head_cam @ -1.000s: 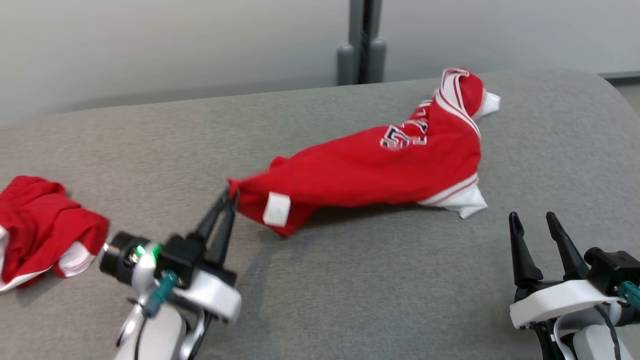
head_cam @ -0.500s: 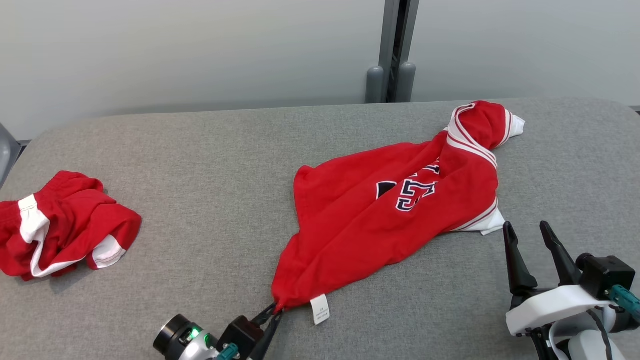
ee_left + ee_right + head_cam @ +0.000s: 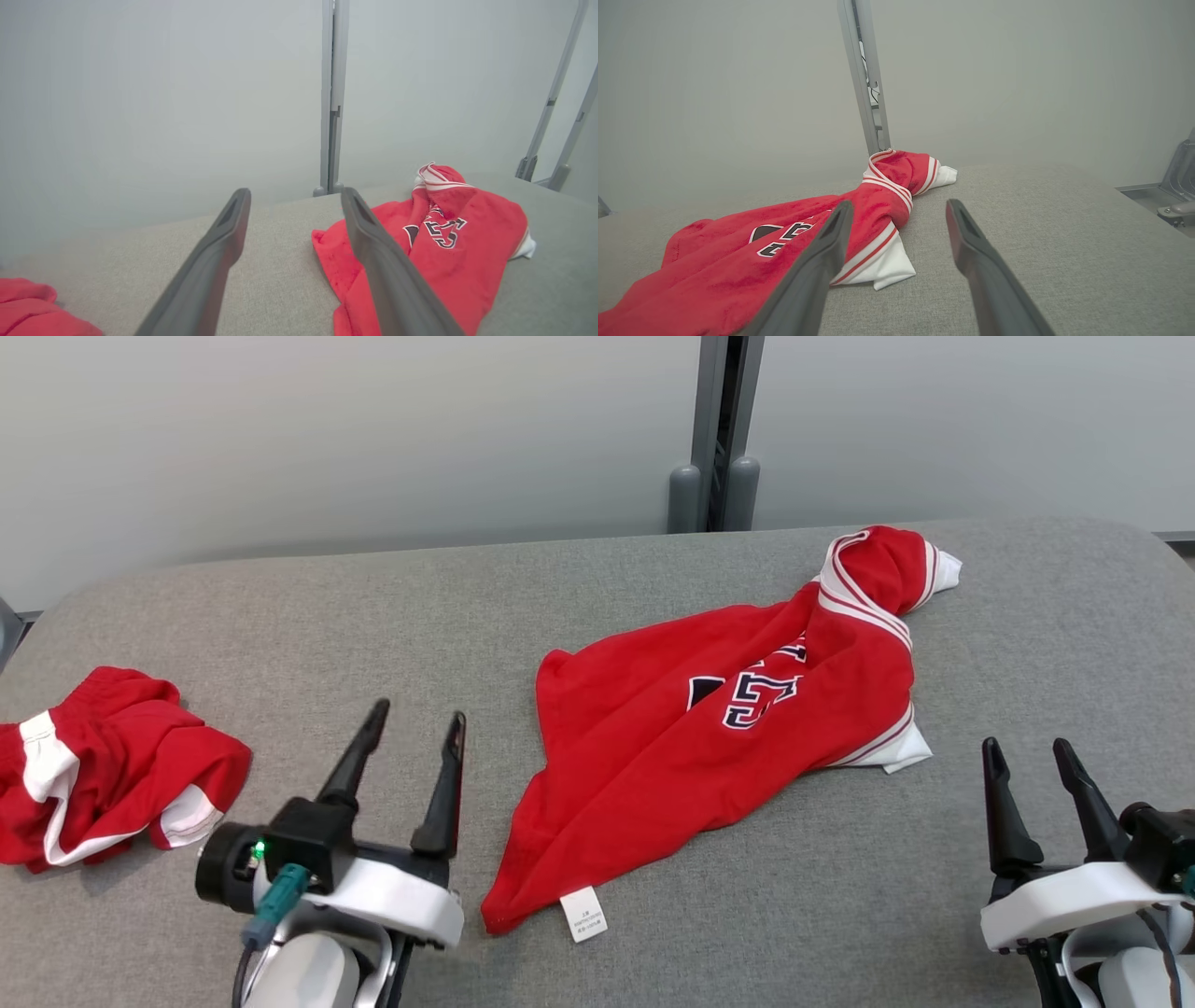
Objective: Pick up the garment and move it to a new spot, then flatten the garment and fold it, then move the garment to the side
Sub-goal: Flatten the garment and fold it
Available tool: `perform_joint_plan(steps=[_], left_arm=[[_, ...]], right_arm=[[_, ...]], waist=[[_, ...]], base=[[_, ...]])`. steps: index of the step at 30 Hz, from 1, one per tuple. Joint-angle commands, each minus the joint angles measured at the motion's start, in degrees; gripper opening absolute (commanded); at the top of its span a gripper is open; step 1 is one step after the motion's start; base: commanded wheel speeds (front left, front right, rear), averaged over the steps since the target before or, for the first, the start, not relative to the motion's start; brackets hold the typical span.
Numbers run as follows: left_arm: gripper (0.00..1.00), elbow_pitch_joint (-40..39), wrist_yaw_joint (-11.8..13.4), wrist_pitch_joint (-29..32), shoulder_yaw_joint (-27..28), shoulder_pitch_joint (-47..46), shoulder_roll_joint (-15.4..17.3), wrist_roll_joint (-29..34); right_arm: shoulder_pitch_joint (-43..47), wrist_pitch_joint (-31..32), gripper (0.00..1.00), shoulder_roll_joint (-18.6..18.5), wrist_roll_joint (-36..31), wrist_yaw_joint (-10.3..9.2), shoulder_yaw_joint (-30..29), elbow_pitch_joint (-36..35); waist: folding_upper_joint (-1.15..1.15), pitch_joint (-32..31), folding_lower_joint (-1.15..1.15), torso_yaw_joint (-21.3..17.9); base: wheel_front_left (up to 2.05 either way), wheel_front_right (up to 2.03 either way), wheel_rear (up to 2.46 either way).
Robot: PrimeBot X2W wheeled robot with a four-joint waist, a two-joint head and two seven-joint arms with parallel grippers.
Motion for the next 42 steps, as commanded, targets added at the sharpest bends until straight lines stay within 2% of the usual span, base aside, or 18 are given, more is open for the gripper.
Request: perform_joint_plan(steps=[1,5,16,19,24,32,33,34,37,42], left_arm=[[1.00,-1.3,0.8,-0.4,1.0,-0.4,-0.4,-0.1],[1.00,-5.1,1.6,-0.5,2.7,0.5,-2.0,0.2],[1.00,-5.7,-0.4,-0.4,2.2,-0.2,-3.9,3.1],[1.00,-5.7,-0.6,-0.5,2.2,-0.4,-4.0,3.4],[1.00,-5.3,-1.1,-0.5,2.5,-1.7,-4.2,3.7],[1.00,-4.8,-1.5,-0.5,3.1,-2.0,-4.5,3.7],[1.00,-4.7,-1.5,-0.5,3.1,-2.0,-4.6,3.7],[1.00,-4.6,-1.5,-0.5,3.1,-2.0,-4.6,3.8],[1.00,-4.5,-1.2,-0.5,3.2,-1.7,-4.7,3.8],[1.00,-4.2,-1.3,-0.5,3.8,-1.2,-4.7,3.2]], right_arm=[[0.5,-0.3,1.00,-0.5,-0.6,0.01,-0.2,-0.1],[-0.2,-0.3,1.00,-0.8,0.6,0.01,-1.1,2.2],[-9.1,-0.3,1.00,-6.9,-2.2,0.00,3.7,18.2],[-10.8,-0.3,1.00,-7.6,-1.8,0.00,4.6,21.3],[-15.0,0.0,1.00,-9.1,1.2,0.00,7.9,28.0],[-18.9,-0.2,1.00,-11.1,7.4,0.00,13.3,31.7],[-19.2,-0.2,0.32,-11.3,7.9,0.00,13.7,31.9],[-19.7,-0.2,0.00,-11.6,8.3,0.00,13.9,31.6],[-20.5,-0.2,0.00,-12.7,8.1,0.00,12.9,30.4],[-19.0,-0.3,0.00,-13.3,1.9,0.00,8.2,26.6]], waist=[[0.00,0.2,0.00,0.0],[0.00,1.6,0.00,0.2],[0.00,7.5,0.00,5.2],[0.00,8.2,0.00,6.0],[0.00,9.6,0.00,7.6],[0.00,10.7,0.00,8.7],[0.00,10.8,0.00,8.7],[0.00,10.8,0.00,8.7],[0.00,10.5,0.00,8.2],[0.00,8.8,0.00,5.9]], base=[[0.00,0.00,0.00],[0.00,0.00,0.00],[0.00,0.00,0.00],[0.00,0.00,0.00],[0.00,0.00,0.00],[0.00,0.00,0.00],[0.00,0.00,0.00],[0.00,0.00,0.00],[0.00,0.00,0.00],[0.00,0.00,0.00]])
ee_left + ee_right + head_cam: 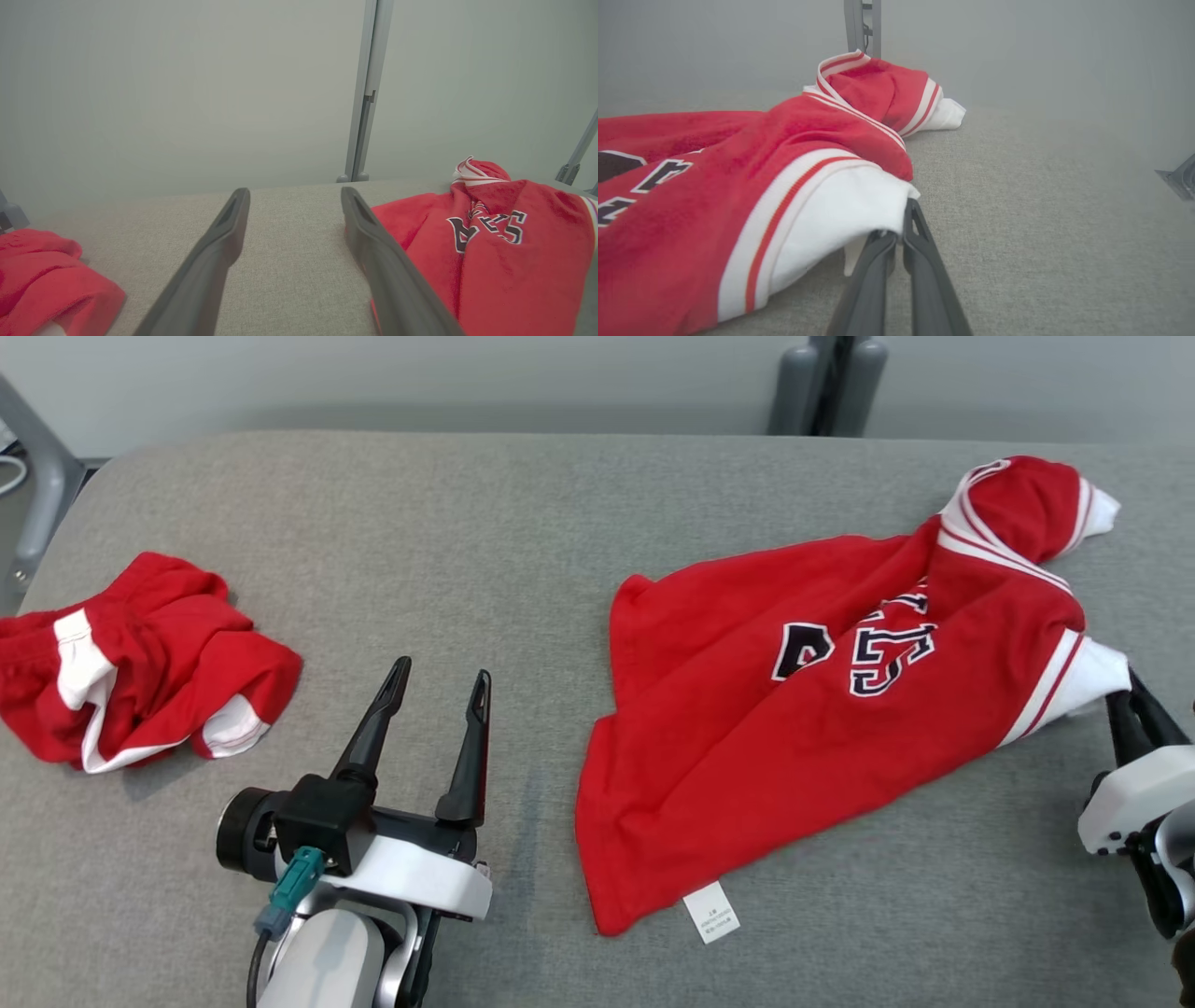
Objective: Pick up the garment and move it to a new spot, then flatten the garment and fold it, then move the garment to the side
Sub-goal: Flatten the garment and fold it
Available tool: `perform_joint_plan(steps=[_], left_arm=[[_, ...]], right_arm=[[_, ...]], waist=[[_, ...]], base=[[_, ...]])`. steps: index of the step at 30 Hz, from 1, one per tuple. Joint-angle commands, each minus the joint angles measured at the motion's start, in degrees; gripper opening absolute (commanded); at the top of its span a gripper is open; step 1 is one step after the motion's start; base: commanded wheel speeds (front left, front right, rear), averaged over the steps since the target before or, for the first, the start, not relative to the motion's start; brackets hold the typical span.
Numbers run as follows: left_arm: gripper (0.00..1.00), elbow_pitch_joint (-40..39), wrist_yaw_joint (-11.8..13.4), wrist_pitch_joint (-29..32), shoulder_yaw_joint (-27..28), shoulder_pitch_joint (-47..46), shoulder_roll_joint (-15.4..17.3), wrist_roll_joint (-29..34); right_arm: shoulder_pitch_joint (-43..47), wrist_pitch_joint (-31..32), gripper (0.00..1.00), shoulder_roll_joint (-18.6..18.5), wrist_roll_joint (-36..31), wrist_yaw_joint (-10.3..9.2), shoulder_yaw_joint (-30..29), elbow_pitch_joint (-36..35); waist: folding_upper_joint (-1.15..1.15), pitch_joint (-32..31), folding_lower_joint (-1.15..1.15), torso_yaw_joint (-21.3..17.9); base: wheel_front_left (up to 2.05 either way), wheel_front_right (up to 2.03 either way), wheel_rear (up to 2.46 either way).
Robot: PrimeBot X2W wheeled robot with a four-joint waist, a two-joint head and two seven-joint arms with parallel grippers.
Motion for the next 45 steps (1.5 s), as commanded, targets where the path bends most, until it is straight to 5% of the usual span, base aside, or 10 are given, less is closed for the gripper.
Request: perform_joint_plan(steps=[1,11,20,21,22,27,33,45], left_arm=[[1.00,0.1,0.0,-0.1,0.3,0.1,0.1,-0.4],[1.00,0.0,0.3,-0.1,-0.1,1.9,0.1,-2.4],[1.00,0.1,0.9,-0.1,-1.3,3.2,0.1,-4.1],[1.00,0.1,0.9,-0.1,-1.4,3.3,0.1,-4.2],[1.00,0.2,1.0,-0.1,-1.5,3.4,0.1,-4.3],[1.00,0.4,0.8,-0.1,-1.6,3.4,0.1,-4.2],[1.00,1.0,0.3,-0.1,-1.0,4.2,0.1,-3.4],[1.00,0.1,0.2,-0.1,-0.2,5.4,0.1,-3.9]], right_arm=[[1.2,-0.3,0.00,-0.2,-1.7,-0.01,-0.6,-1.0],[5.2,0.7,0.00,-2.3,-21.9,-0.01,0.7,-6.1],[8.6,5.8,0.01,-6.6,-29.4,-0.02,7.9,-7.8],[9.2,5.6,0.32,-6.7,-29.6,-0.01,9.7,-8.3],[9.5,5.0,1.00,-6.6,-29.1,-0.01,11.5,-8.7],[10.5,3.0,1.00,-4.8,-20.9,-0.01,18.7,-10.9],[10.6,3.6,1.00,-6.9,-9.3,-0.02,26.9,-13.9],[15.0,2.3,1.00,-7.3,8.9,-0.01,11.2,-25.0]], waist=[[0.00,-1.0,0.00,-1.1],[0.00,-4.5,0.00,-7.1],[0.00,-6.1,0.00,-9.3],[0.00,-6.1,0.00,-9.4],[0.00,-6.1,0.00,-9.5],[0.00,-6.0,0.00,-9.6],[0.00,-6.9,0.00,-10.2],[0.00,-8.7,0.00,-11.7]], base=[[0.00,0.00,0.00],[0.00,0.00,0.00],[0.00,0.00,0.00],[0.00,0.00,0.00],[0.00,0.00,0.00],[0.00,0.00,0.00],[0.00,0.00,0.00],[0.00,0.00,0.00]])
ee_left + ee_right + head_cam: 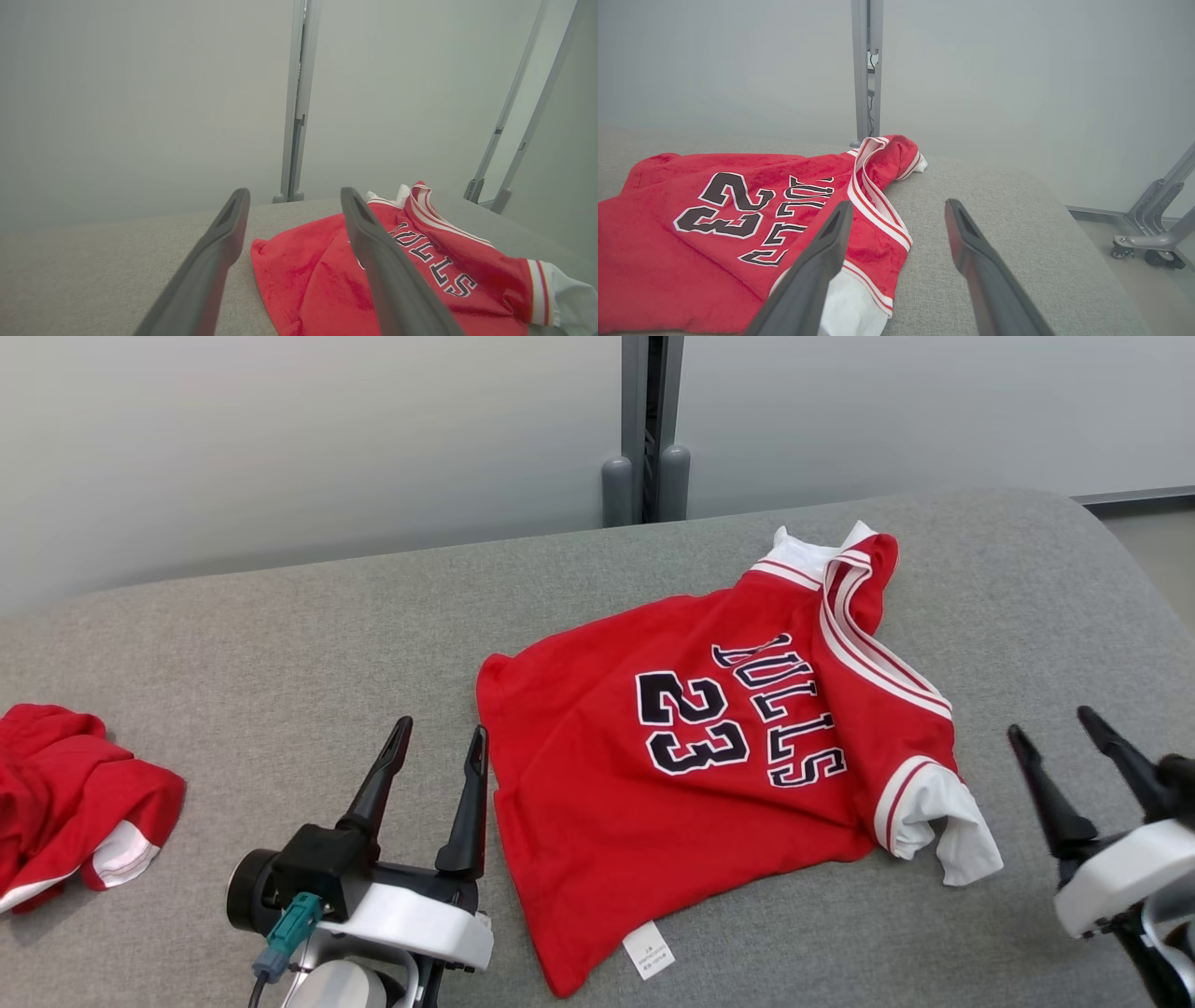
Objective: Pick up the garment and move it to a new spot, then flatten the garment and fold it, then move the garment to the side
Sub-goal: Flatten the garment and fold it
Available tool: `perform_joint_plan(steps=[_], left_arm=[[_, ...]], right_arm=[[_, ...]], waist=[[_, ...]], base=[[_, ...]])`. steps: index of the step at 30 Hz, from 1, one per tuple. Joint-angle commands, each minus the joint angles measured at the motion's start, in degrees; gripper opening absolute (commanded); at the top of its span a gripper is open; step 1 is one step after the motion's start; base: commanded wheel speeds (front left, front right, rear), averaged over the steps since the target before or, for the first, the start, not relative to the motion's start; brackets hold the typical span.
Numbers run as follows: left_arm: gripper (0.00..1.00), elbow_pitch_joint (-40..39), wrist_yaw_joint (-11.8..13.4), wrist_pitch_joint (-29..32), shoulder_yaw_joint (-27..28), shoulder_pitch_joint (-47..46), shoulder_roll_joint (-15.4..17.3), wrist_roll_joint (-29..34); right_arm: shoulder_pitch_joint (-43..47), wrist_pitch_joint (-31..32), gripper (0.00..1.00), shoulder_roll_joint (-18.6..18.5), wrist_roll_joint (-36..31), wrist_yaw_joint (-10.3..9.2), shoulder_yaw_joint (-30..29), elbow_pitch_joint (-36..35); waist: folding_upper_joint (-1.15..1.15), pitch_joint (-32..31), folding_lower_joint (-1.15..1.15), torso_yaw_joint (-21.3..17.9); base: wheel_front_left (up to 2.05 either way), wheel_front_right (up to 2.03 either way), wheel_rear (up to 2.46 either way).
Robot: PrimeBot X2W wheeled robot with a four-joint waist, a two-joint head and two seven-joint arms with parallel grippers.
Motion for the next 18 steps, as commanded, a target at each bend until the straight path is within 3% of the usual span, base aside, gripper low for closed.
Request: perform_joint_plan(steps=[1,8,13,18], left_arm=[[1.00,-0.2,-0.1,-0.1,0.4,0.5,0.2,-0.3],[1.00,-1.0,-0.2,-0.1,0.2,-0.2,0.2,0.2],[1.00,-0.9,-0.6,-0.1,-0.1,-0.6,0.2,0.5],[1.00,-0.8,-0.5,-0.1,-0.3,-0.9,0.2,0.6]], right_arm=[[1.4,-0.6,1.00,0.7,0.3,-0.01,-2.8,0.2],[4.6,-0.9,1.00,9.7,0.7,-0.01,-16.1,5.4],[5.0,-0.2,1.00,13.4,2.5,-0.01,-17.8,7.0],[5.5,4.7,1.00,16.0,9.9,-0.01,-17.0,7.6]], waist=[[0.00,0.1,0.00,-0.1],[0.00,1.0,0.00,0.0],[0.00,1.7,0.00,0.5],[0.00,2.1,0.00,1.4]], base=[[0.00,0.00,0.00],[0.00,0.00,0.00],[0.00,0.00,0.00],[0.00,0.00,0.00]])
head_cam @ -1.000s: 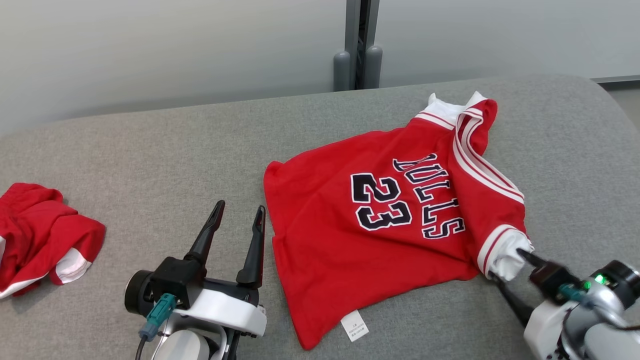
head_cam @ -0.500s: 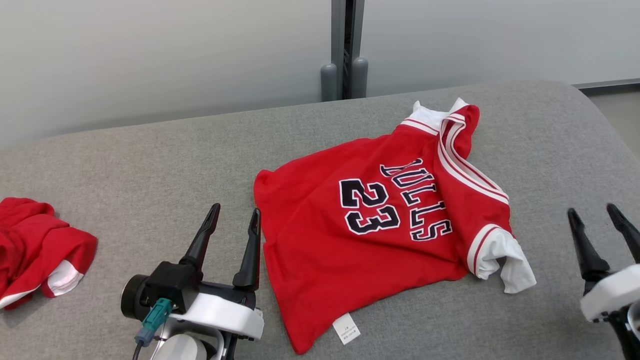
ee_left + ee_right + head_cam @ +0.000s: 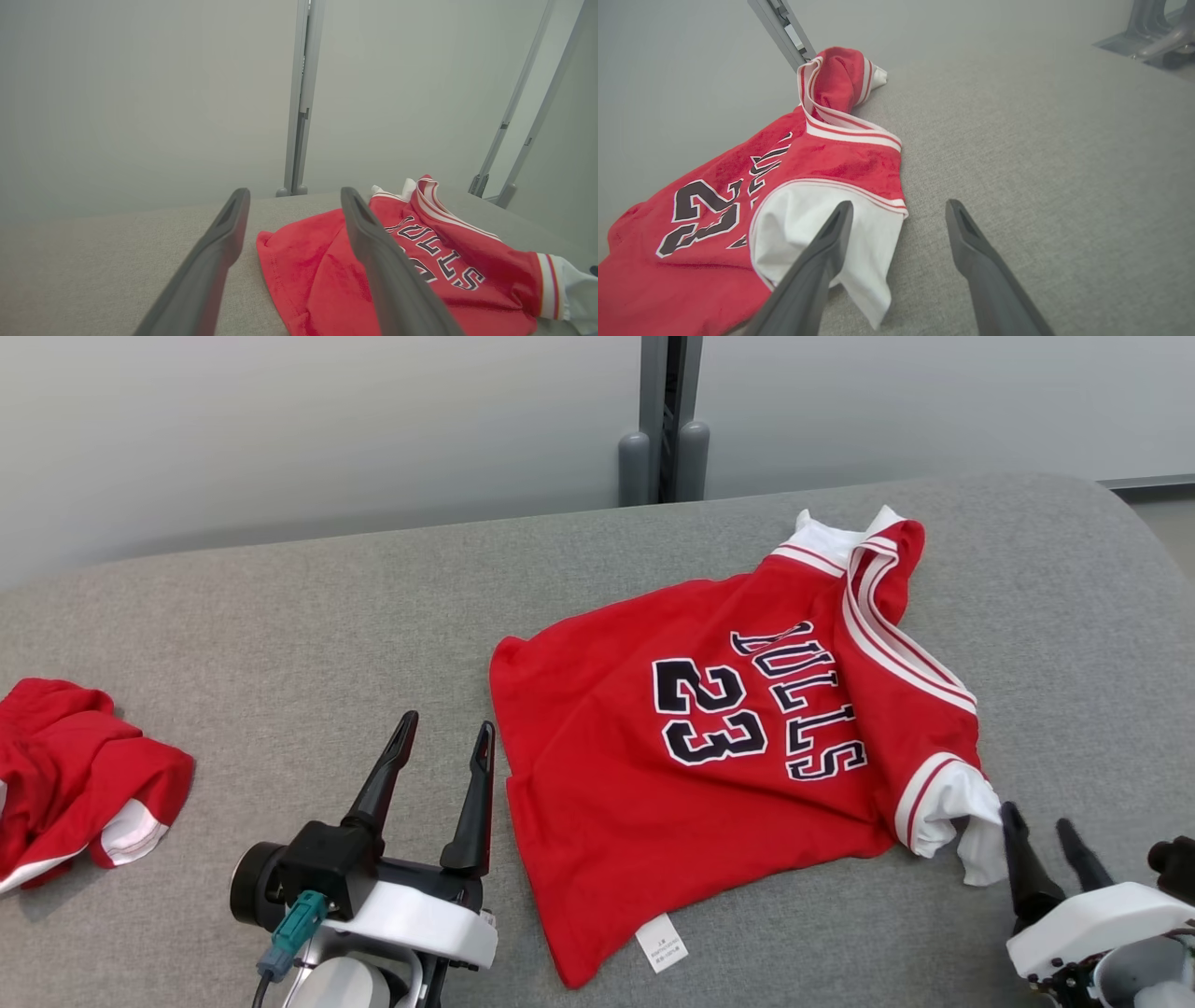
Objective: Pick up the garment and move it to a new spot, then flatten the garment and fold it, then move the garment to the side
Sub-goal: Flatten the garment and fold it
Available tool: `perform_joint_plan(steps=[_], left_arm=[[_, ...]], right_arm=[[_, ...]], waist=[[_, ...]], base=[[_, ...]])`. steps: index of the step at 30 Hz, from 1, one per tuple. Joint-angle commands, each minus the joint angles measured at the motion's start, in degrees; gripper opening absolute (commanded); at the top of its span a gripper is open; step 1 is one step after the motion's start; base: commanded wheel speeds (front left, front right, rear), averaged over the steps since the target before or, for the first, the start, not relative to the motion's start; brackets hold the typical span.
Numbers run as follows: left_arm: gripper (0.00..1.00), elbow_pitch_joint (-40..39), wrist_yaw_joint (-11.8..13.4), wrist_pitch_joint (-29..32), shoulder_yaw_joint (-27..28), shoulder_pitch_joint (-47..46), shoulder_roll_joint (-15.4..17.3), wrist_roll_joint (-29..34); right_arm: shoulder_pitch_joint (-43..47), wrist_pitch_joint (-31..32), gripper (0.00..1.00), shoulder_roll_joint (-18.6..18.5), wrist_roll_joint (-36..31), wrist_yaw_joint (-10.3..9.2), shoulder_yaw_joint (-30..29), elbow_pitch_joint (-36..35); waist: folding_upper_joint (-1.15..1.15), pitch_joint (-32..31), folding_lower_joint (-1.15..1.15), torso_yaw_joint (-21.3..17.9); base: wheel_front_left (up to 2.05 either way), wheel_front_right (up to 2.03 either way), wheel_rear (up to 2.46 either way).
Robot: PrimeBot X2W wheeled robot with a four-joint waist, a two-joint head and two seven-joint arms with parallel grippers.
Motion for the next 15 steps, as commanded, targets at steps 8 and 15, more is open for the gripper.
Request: perform_joint_plan(steps=[8,15], left_arm=[[1.00,0.1,-0.2,-0.1,0.4,-0.6,0.2,0.5],[1.00,0.1,-0.1,-0.1,0.2,-1.2,0.2,0.8]], right_arm=[[2.7,4.7,1.00,-0.8,9.8,0.00,3.7,-3.2],[2.5,3.8,0.00,-1.6,14.2,0.00,4.7,-3.8]], waist=[[0.00,0.8,0.00,0.8],[0.00,1.3,0.00,1.2]], base=[[0.00,0.00,0.00],[0.00,0.00,0.00]])
